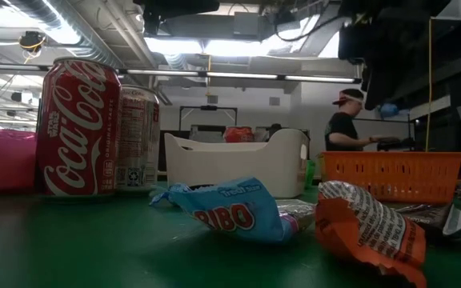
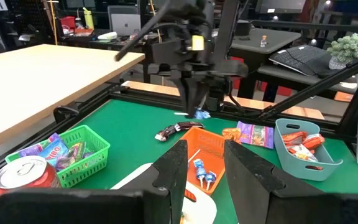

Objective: Sort candy
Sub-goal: Put the blue lollipop into the orange bin

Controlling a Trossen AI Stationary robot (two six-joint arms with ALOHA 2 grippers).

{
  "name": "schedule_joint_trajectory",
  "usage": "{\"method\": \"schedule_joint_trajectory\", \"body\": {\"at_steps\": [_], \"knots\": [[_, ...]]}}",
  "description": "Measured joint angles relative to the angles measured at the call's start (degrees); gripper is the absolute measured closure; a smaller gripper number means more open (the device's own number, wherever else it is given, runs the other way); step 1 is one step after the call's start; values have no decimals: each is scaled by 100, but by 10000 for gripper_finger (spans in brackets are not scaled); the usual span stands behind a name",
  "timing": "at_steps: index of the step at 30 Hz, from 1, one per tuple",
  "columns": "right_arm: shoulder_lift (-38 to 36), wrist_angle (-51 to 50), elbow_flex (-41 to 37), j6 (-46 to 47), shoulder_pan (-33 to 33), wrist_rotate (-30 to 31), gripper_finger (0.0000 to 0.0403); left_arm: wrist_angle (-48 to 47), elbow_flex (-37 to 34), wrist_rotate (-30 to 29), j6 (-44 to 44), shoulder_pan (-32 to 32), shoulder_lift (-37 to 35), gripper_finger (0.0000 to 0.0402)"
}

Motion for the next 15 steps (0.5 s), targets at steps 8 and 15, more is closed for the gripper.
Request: {"method": "schedule_joint_trajectory", "body": {"at_steps": [8, 15], "knots": [[0, 251, 0, -44, 633, 114, 379, 0, 0, 0, 0, 0, 0, 302], [0, 254, 0, -46, 731, 175, 377, 0, 0, 2, 0, 0, 0, 302]]}}
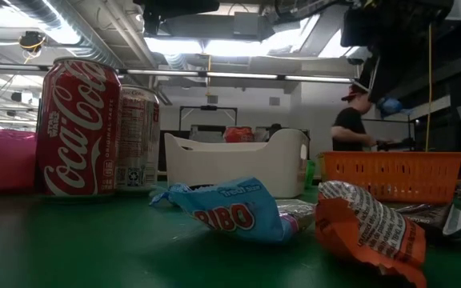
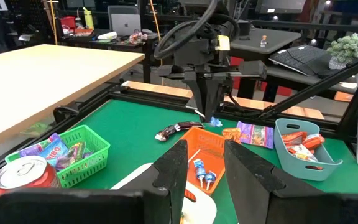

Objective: Sort candy
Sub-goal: Put the blue lollipop into the orange bin, then put the orange chocolate into the blue bin

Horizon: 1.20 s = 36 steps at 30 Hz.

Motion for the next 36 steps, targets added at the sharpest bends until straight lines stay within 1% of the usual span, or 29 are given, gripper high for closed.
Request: {"method": "schedule_joint_trajectory", "body": {"at_steps": [17, 20, 26, 29, 32, 36], "knots": [[0, -2, 0, 0, -2, 1, 372, 0, 0, 1, -1, 0, 0, 302], [0, -2, 0, 0, -4, 0, 349, 0, 0, 1, -1, 0, 0, 302], [1, -14, 0, 0, -7, 0, 272, 0, 0, 1, -1, 0, 0, 302], [0, -198, 0, 2, -7, -41, 244, 0, 0, 1, -2, -2, 0, 302], [0, -567, 1, 73, -7, -257, 228, 0, 0, 1, -2, -1, 0, 302], [0, -1003, 1, 344, -7, -475, 221, 1, 0, 1, -2, -2, 0, 302]]}}
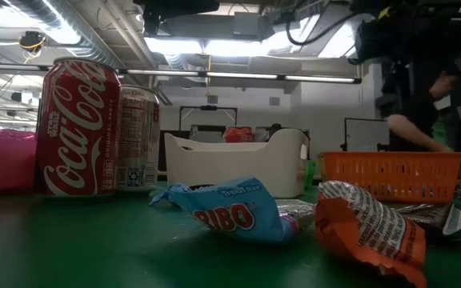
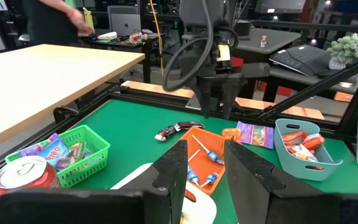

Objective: Sort candy
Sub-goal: Put the orange chocolate into the blue bin

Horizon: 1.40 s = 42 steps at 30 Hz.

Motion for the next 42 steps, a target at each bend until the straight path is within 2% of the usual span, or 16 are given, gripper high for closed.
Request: {"method": "schedule_joint_trajectory", "body": {"at_steps": [5, 7, 11, 17, 21, 26, 33, 42], "knots": [[0, -577, 1, 129, 17, -425, 221, -1, 0, 0, 0, 0, 0, 302], [0, -848, 1, 117, 132, -382, 221, -1, 0, 0, 0, 0, 0, 302], [0, -1260, -6, 130, 564, 229, 221, 1, 0, 0, 0, 0, 0, 302], [-2, -1263, -292, 470, 1395, 861, 221, 1, 0, 0, 0, 0, 0, 302], [-2, -1081, -688, 638, 1768, 928, 221, 1, 0, 0, 0, 0, 0, 302], [0, -379, -1236, 725, 1996, 968, 221, 1, 0, 0, 0, 0, 0, 302], [0, 469, -1858, 721, 1987, 1086, 221, 1, 0, 0, 0, 0, 0, 302], [0, 905, -2204, 716, 1987, 1020, 228, 1, 0, 0, 0, 0, 0, 302]]}}
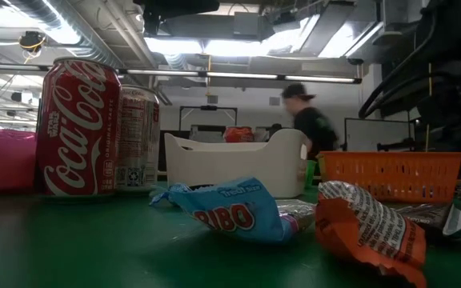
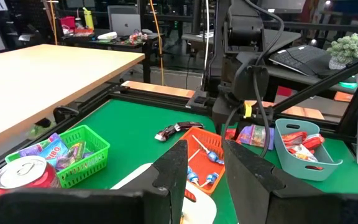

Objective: Sort candy
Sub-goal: Put the orange chocolate into the blue bin

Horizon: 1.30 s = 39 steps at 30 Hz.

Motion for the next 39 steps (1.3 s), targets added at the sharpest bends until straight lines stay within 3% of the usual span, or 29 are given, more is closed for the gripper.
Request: {"method": "schedule_joint_trajectory", "body": {"at_steps": [13, 21, 31, 39], "knots": [[0, 143, 0, -2, 0, -251, 391, -2, 0, -2, 0, 0, 0, 302], [0, 72, 231, -6, 0, -499, 388, 0, 0, -1, 1, 0, 0, 302], [0, -831, 1432, -154, 4, -509, 397, -1, 0, 0, 0, 0, 0, 302], [0, -597, 1947, 206, 314, -1104, 398, -1, 0, 0, 0, 2, 0, 302]]}}
